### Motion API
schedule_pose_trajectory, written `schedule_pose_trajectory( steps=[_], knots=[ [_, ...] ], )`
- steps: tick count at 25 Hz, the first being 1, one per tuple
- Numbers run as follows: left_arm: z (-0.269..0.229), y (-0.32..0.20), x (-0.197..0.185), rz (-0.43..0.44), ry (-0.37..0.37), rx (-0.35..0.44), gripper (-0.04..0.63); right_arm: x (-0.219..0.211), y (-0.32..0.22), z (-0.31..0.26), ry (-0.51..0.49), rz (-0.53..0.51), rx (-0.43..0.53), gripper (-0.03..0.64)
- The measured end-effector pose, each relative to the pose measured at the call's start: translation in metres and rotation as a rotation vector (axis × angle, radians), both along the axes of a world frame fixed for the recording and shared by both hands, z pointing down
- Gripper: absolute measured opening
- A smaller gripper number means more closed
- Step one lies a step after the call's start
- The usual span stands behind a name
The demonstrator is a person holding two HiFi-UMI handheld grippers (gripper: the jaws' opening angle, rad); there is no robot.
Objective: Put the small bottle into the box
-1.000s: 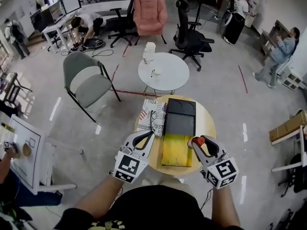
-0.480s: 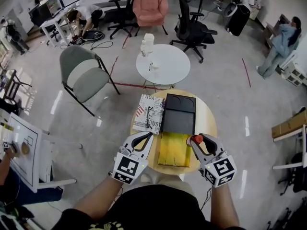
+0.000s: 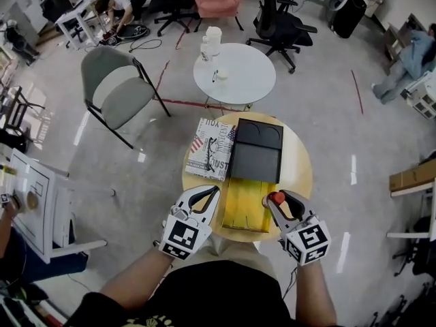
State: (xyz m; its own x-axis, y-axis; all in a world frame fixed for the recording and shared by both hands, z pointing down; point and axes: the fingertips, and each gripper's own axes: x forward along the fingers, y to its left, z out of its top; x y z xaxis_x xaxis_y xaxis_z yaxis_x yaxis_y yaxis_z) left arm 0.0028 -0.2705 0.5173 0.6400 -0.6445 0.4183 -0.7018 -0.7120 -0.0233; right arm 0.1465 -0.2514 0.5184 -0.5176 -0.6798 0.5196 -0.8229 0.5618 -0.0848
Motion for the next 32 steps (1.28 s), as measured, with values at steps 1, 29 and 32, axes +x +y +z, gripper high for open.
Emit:
schedule_pose_trajectory(
  steps=[1, 29, 32],
  knots=[
    [0.003, 0.000, 0.000, -0.001, -0.002, -0.003, 0.018, -0.001, 0.001, 0.005, 0.000, -0.004, -0.008, 0.156],
    [0.095, 0.006, 0.015, -0.013, -0.057, -0.159, 0.018, -0.001, -0.015, 0.151, -0.042, -0.048, -0.241, 0.156],
    [0.100, 0.004, 0.015, -0.019, -0.060, -0.174, 0.018, -0.001, -0.015, 0.167, -0.041, -0.050, -0.270, 0.156]
  ],
)
